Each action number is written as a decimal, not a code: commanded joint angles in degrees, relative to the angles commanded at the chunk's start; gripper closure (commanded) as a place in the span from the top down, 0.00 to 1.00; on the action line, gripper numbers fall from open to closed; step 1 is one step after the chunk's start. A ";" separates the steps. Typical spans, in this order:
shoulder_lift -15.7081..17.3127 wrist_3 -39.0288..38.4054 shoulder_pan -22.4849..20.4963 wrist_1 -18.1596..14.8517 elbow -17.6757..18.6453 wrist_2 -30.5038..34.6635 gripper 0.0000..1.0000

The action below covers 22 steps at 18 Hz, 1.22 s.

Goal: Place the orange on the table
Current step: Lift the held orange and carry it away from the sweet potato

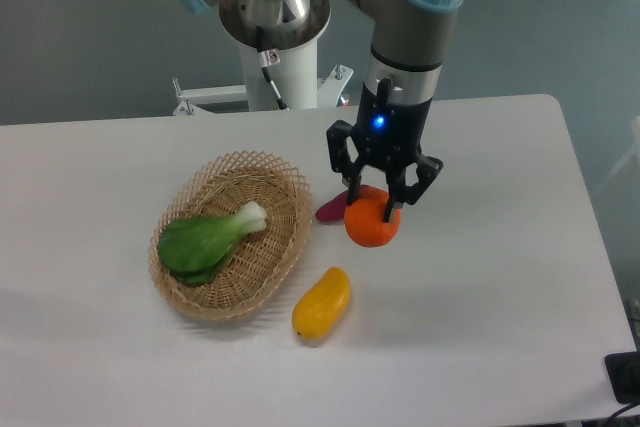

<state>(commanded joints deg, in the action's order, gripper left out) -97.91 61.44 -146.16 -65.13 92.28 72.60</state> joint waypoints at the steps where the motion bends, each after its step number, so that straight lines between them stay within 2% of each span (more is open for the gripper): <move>1: 0.00 -0.09 0.00 0.00 0.09 0.09 0.37; 8: -0.09 0.35 -1.58 0.09 -0.70 0.09 0.37; 14: -0.18 4.57 -2.37 0.26 0.09 0.70 0.37; 16: -1.58 8.87 -3.86 0.26 0.26 0.97 0.37; 22: -5.18 11.16 -5.36 1.23 -0.26 4.75 0.37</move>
<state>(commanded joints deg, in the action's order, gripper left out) -103.09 72.60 -151.52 -63.90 92.02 77.34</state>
